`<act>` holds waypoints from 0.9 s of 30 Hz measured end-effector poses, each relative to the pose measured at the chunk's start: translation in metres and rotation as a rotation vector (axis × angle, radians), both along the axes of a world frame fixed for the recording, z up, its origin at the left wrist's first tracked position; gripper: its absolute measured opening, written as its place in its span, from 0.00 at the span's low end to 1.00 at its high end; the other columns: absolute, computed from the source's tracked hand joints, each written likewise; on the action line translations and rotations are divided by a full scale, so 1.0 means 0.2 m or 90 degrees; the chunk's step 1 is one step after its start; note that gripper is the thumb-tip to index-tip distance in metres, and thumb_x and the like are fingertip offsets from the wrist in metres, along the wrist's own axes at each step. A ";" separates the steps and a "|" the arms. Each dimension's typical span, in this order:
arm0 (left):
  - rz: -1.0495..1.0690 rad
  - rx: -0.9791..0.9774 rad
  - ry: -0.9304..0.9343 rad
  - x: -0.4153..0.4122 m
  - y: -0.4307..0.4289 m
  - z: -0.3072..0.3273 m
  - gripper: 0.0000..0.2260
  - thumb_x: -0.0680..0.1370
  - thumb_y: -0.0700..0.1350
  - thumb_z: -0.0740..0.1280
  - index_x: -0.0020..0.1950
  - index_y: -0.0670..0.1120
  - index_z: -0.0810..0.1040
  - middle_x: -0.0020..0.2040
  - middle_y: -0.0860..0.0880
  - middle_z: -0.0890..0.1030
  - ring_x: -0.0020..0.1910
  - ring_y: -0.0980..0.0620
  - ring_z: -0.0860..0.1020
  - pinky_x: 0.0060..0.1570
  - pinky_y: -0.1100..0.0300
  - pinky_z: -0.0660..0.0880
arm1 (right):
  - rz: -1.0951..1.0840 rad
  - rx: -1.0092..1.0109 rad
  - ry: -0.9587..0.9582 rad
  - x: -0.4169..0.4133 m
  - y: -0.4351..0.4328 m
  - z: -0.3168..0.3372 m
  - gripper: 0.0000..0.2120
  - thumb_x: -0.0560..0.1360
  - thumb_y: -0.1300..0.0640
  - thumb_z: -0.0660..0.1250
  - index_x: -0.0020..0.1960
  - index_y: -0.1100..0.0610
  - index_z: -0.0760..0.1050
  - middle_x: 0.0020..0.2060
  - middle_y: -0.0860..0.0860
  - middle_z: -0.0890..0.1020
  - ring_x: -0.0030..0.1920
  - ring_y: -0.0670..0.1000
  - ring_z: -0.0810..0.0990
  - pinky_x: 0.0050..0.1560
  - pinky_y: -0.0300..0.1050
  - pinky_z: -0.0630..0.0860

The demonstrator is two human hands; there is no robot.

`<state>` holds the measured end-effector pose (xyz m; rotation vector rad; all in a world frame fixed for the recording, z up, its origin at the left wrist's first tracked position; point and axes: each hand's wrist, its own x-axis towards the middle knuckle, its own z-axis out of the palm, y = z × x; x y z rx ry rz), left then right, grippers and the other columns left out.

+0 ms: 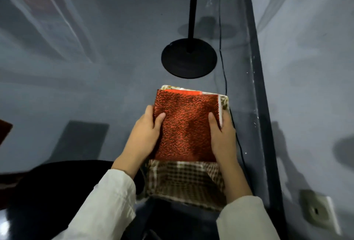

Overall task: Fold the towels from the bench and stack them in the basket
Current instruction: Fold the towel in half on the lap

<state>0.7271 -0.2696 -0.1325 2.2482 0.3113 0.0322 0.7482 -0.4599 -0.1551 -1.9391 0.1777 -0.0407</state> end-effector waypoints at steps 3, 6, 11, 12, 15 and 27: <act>0.001 0.014 0.023 0.09 -0.06 -0.07 0.10 0.81 0.50 0.60 0.55 0.43 0.69 0.50 0.41 0.80 0.52 0.42 0.77 0.40 0.59 0.61 | -0.020 -0.022 0.032 0.06 -0.06 -0.09 0.13 0.80 0.46 0.59 0.62 0.48 0.70 0.48 0.48 0.79 0.49 0.49 0.78 0.52 0.43 0.71; -0.024 0.034 0.050 0.17 -0.11 -0.16 0.12 0.81 0.47 0.60 0.60 0.41 0.69 0.52 0.39 0.79 0.53 0.40 0.76 0.41 0.59 0.61 | -0.028 -0.035 0.048 0.12 -0.11 -0.19 0.10 0.80 0.46 0.60 0.58 0.48 0.71 0.48 0.49 0.81 0.49 0.51 0.79 0.53 0.50 0.75; -0.036 0.042 0.067 0.29 -0.14 -0.30 0.13 0.80 0.46 0.61 0.62 0.41 0.70 0.57 0.40 0.77 0.56 0.41 0.75 0.48 0.59 0.65 | -0.049 -0.049 0.068 0.23 -0.13 -0.32 0.11 0.79 0.45 0.60 0.55 0.50 0.73 0.45 0.49 0.82 0.46 0.51 0.80 0.52 0.54 0.77; -0.033 0.044 0.070 0.31 -0.15 -0.31 0.13 0.80 0.46 0.62 0.62 0.41 0.70 0.57 0.41 0.77 0.56 0.42 0.75 0.48 0.58 0.66 | -0.054 -0.052 0.072 0.24 -0.13 -0.33 0.12 0.79 0.45 0.60 0.56 0.50 0.73 0.45 0.49 0.82 0.47 0.51 0.80 0.52 0.54 0.77; -0.022 0.058 0.076 0.38 -0.15 -0.36 0.14 0.80 0.47 0.62 0.63 0.41 0.70 0.58 0.40 0.75 0.57 0.41 0.74 0.50 0.57 0.66 | -0.062 -0.070 0.097 0.30 -0.13 -0.37 0.14 0.80 0.46 0.60 0.61 0.51 0.72 0.50 0.49 0.81 0.50 0.51 0.79 0.56 0.53 0.76; -0.093 0.287 0.126 0.37 -0.10 -0.33 0.13 0.82 0.49 0.57 0.61 0.44 0.72 0.55 0.43 0.77 0.52 0.41 0.76 0.44 0.51 0.72 | 0.056 -0.284 0.132 0.33 -0.02 -0.31 0.11 0.80 0.51 0.59 0.59 0.54 0.75 0.56 0.51 0.76 0.54 0.50 0.75 0.55 0.45 0.73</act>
